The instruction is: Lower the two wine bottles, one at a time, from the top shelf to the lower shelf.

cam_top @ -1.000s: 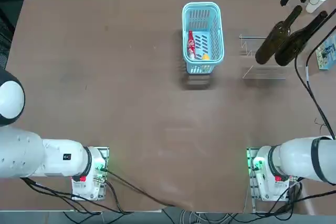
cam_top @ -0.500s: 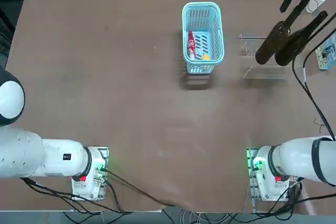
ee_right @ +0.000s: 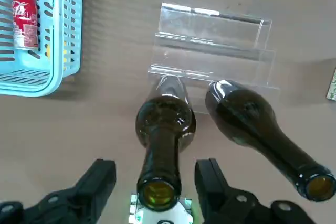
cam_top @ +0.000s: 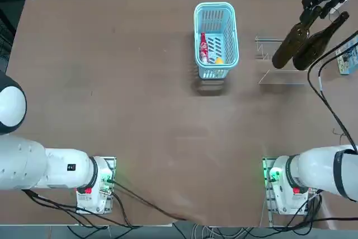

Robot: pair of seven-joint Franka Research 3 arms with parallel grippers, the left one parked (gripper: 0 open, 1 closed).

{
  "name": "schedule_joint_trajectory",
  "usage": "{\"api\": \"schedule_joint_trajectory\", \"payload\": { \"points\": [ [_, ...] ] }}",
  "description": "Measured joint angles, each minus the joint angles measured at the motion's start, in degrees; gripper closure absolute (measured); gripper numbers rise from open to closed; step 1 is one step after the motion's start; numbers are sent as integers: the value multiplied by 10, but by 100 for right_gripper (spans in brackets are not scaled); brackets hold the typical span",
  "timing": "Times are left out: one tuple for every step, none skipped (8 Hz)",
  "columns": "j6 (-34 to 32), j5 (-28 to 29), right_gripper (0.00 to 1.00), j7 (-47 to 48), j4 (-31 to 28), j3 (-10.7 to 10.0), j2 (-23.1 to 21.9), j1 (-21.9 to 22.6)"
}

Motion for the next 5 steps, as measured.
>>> {"api": "schedule_joint_trajectory", "payload": {
  "points": [
    [4,0,11,0,-5,0,-3,0],
    [10,-1,12,0,-8,0,-3,0],
    [17,-1,13,0,-9,0,-3,0],
    [23,-1,14,0,-10,0,-2,0],
    [27,-1,15,0,-11,0,-2,0]
  ]
}}
